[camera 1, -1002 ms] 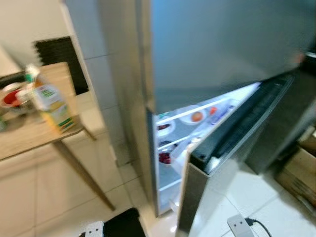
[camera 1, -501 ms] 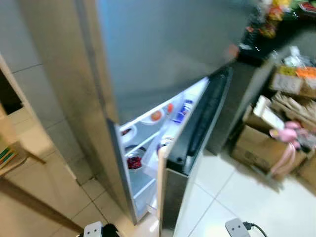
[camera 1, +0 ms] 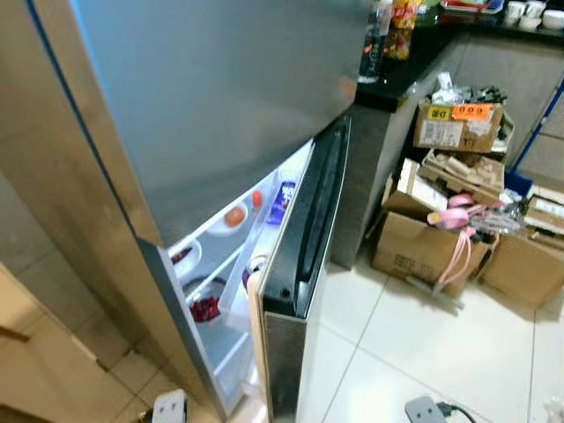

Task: Restocking fridge

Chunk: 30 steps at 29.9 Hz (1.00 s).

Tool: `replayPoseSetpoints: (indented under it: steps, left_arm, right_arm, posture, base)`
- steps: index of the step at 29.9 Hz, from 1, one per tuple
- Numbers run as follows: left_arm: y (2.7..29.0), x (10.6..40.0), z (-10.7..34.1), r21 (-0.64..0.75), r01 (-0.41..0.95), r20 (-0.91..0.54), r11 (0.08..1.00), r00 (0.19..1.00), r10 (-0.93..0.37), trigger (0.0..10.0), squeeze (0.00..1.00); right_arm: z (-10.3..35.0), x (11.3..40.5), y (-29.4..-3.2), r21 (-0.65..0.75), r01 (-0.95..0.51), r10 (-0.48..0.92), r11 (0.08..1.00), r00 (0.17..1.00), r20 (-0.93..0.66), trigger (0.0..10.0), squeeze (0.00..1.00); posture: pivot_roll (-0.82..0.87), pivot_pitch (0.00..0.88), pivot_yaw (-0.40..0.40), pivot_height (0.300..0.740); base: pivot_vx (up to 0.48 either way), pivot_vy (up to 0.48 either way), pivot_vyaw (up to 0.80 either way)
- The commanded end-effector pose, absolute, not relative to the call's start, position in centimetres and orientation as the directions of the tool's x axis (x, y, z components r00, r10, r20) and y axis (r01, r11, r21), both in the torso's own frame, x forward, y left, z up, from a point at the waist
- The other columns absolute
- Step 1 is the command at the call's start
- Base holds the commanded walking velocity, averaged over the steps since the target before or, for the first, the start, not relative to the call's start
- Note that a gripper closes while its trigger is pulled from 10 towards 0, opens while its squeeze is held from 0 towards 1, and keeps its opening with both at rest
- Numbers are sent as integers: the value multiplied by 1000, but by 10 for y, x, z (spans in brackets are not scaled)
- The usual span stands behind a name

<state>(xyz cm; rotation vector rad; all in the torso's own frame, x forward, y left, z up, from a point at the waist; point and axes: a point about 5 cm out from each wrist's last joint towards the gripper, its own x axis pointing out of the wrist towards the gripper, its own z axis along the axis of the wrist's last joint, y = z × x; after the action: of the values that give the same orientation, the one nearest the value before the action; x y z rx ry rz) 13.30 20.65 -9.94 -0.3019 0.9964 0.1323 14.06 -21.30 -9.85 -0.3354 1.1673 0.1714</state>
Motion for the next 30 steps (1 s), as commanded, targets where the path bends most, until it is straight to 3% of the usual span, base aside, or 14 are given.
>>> replayPoseSetpoints:
  steps: [1,17,30]
  left_arm:
    - [203,124,-103,-186,-251,-858,950,512,-33,10000,0]
    - [197,120,-105,-178,-232,-870,956,492,-42,10000,0]
    - [195,117,-107,-180,-228,-872,957,486,-48,10000,0]
  right_arm:
    - [-97,144,-216,-184,-302,-51,935,399,-915,10000,0]
    - [-97,143,-216,-185,-310,-50,932,396,-917,10000,0]
    - [-98,138,-218,-188,-315,-55,930,386,-921,10000,0]
  posture:
    - [-43,0,1,740]
    - [-48,0,-4,740]
    - [-50,0,-10,740]
  base:
    - [0,0,0]
    - [0,0,0]
    - [-132,0,0]
